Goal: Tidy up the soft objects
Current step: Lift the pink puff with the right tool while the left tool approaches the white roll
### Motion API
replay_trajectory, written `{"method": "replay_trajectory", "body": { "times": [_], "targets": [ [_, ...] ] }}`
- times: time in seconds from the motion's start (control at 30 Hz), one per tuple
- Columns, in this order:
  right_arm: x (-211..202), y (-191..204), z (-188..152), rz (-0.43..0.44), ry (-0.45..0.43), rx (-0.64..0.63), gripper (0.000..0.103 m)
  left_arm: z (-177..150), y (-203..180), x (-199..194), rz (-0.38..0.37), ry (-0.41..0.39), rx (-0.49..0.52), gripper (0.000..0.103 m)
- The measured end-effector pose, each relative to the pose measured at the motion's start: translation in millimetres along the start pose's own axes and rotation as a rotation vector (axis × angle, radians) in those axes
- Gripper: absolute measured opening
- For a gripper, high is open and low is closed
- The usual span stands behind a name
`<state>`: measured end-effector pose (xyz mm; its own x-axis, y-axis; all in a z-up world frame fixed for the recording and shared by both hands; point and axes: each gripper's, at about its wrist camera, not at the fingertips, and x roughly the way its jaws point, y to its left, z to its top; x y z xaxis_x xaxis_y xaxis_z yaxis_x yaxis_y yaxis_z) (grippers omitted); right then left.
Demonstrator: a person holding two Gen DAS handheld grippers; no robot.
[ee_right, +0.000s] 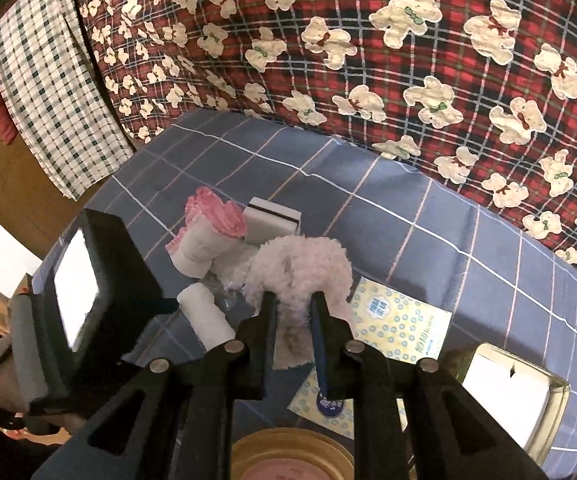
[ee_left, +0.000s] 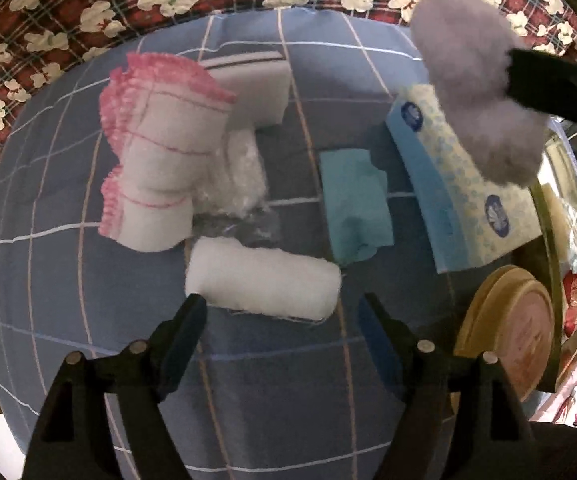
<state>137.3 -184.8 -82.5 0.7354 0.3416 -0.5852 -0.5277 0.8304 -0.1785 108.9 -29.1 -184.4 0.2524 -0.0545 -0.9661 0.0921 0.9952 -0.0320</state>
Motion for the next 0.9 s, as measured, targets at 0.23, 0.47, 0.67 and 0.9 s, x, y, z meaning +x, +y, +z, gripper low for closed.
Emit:
{"method": "replay_trajectory", "body": {
  "times": [0.23, 0.47, 0.67, 0.9],
  "targets": [
    [3.0, 4.9, 2.0, 0.019, 0.002, -0.025, 0.018, 2.3, 9.9, -2.0, -0.023, -0.029, 0.001, 0.059],
    [5.4, 6.6, 2.9, 0.031, 0.001, -0.029, 0.018, -9.6, 12.0, -7.5, -0.069, -0.032, 0.001, 0.033],
    [7.2, 8.8, 1.9, 0.042, 0.003, -0.025, 0.018, -16.5, 12.4, -6.3, -0.091, -0.014, -0.008, 0.026],
    [6.8, 10.0, -0.8, 0.050, 0.000, -0.027, 0.018, -26.4, 12.3, -17.2, -0.082, -0.049, -0.012, 0.021]
  ]
}}
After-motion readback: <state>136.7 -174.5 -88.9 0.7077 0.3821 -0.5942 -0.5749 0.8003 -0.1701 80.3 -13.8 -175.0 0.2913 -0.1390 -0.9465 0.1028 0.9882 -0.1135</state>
